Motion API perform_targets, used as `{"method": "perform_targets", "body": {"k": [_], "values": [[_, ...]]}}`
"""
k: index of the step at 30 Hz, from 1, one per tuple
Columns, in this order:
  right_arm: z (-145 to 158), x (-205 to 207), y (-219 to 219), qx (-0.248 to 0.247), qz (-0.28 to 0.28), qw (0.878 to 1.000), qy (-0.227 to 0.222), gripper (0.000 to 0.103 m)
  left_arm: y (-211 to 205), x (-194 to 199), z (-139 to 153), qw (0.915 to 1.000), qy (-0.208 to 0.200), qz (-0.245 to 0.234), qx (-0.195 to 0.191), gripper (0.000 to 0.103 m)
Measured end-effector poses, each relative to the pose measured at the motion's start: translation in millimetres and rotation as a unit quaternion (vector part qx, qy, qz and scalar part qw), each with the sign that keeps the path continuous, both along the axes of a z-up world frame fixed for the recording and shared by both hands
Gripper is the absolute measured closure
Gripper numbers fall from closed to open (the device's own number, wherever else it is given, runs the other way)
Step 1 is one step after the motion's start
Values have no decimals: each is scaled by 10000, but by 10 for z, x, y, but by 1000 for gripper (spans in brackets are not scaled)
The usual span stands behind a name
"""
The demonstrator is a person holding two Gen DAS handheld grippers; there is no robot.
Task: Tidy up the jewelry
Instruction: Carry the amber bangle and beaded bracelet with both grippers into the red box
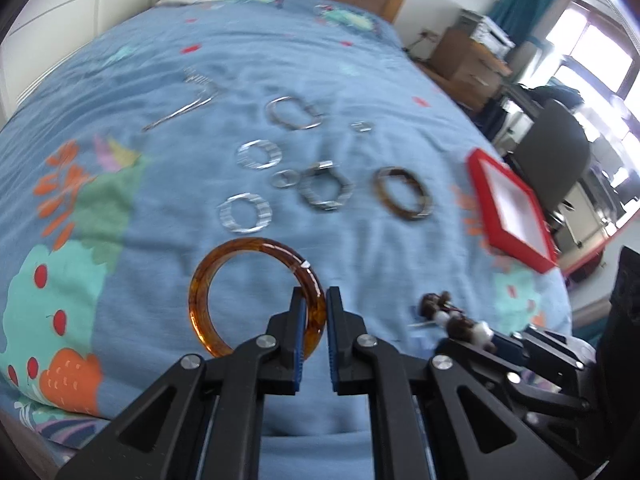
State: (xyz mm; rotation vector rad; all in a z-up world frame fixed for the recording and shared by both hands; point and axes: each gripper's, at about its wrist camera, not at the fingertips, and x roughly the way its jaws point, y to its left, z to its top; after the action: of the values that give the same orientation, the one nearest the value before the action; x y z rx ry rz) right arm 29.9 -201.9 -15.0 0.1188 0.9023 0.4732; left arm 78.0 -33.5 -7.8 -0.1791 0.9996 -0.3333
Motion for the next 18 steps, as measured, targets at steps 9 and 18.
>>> {"method": "perform_targets", "body": {"k": [9, 18], "values": [[483, -242, -1007, -60, -847, 9954, -433, 85, -1002, -40, 554, 9945, -399, -917, -296, 94], [715, -56, -2265, -401, -1878, 9792, -655, 85, -2236, 267, 717, 9814, -450, -1843, -296, 94]]}}
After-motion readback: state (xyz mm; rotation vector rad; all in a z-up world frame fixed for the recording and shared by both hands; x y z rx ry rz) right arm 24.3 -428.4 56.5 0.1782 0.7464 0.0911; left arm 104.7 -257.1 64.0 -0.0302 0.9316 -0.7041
